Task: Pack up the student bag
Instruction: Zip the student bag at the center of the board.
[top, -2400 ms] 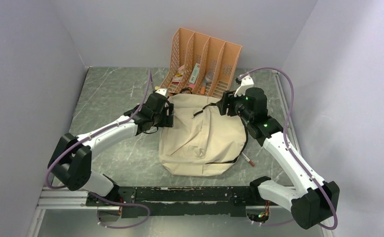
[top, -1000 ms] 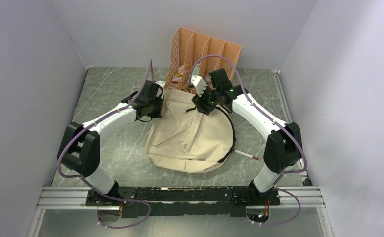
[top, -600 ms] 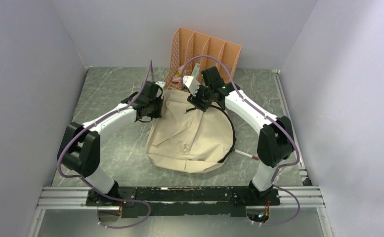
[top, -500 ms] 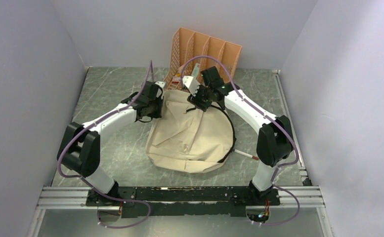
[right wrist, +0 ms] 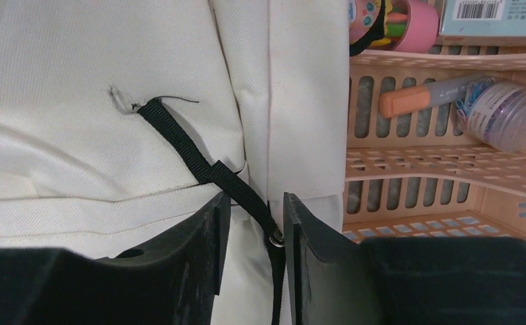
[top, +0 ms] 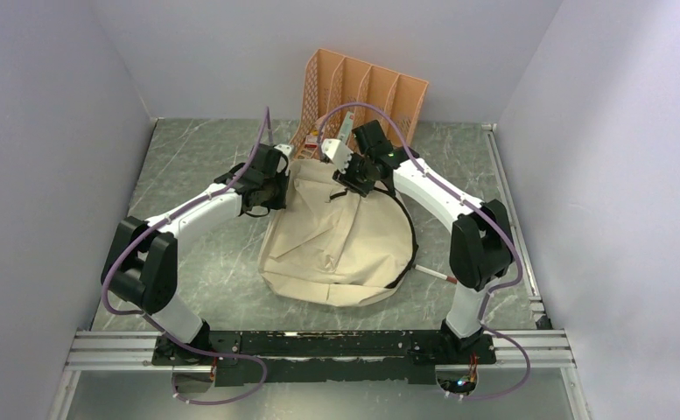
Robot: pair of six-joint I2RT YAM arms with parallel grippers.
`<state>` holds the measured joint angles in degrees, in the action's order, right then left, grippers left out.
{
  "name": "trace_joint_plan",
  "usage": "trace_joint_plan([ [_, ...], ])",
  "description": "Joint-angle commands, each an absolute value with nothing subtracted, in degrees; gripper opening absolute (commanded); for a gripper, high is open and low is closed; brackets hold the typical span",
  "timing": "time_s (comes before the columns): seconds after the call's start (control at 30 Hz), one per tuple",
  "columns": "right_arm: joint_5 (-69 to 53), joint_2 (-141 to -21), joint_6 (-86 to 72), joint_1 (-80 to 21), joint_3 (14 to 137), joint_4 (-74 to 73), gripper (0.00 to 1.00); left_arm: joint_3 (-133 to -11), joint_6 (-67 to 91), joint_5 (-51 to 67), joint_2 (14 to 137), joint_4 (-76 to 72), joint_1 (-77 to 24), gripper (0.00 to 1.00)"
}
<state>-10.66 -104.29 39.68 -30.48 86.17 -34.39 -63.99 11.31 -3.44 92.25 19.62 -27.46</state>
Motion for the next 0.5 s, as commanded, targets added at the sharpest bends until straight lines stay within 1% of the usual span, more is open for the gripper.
trace_joint_plan([
  [0.0, -9.13, -105.83, 39.07, -30.70, 87.01, -30.63, 0.34, -63.95, 10.00, -6.60, 91.43, 15.29, -25.75, 0.05],
  [0.1, -8.83, -106.38, 38.15, -30.68, 87.27, -29.30, 0.26, -63.98, 9.94, -6.89, 91.42, 15.29, -25.75, 0.05],
  [0.27, -9.31, -106.08, 36.84, -30.68, 86.80, -28.09, 0.18, -63.94, 9.94, -6.76, 91.49, 15.29, -25.75, 0.05],
  [0.37, -9.60, -105.06, 35.07, -30.63, 85.83, -26.15, 0.11, -64.04, 9.96, -6.66, 91.49, 15.29, -25.75, 0.05],
  [0.47, -8.59, -103.94, 31.62, -30.46, 84.66, -23.70, 0.00, -63.94, 10.06, -6.76, 91.46, 15.29, -25.75, 0.05],
])
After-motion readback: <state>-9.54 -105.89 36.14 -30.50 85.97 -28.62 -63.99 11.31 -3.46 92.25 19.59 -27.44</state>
